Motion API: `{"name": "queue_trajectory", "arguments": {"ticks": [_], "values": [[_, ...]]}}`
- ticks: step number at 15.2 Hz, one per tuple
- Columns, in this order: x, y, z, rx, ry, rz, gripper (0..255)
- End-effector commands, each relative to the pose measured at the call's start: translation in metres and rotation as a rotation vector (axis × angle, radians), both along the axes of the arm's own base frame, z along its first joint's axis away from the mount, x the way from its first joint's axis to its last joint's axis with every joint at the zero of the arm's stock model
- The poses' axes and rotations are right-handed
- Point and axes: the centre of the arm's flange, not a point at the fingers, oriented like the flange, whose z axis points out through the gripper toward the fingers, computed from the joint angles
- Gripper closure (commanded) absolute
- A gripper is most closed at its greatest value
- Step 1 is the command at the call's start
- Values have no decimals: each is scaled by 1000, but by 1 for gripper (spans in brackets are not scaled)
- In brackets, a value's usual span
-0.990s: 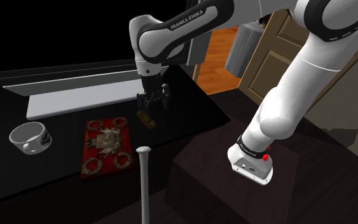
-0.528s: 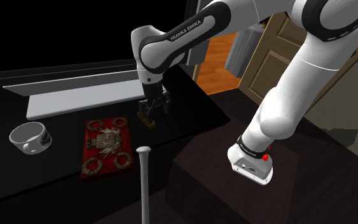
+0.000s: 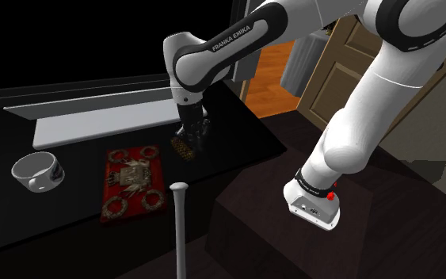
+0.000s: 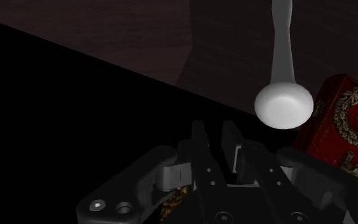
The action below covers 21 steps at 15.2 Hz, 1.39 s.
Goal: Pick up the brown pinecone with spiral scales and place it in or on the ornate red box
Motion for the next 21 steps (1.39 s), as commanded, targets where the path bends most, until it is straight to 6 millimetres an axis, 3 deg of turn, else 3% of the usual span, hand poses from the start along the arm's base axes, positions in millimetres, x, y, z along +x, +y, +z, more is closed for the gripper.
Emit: {"name": "queue_trajectory", "arguments": {"ticks": [1,7,8,17,21], "values": [[0,0,0,0,0,0,255],[0,0,0,0,0,0,255],[0,0,0,0,0,0,0],[61,-13,-58,-77,-225,-34,0],[61,-13,-75,-79,-232,-35,0]]}}
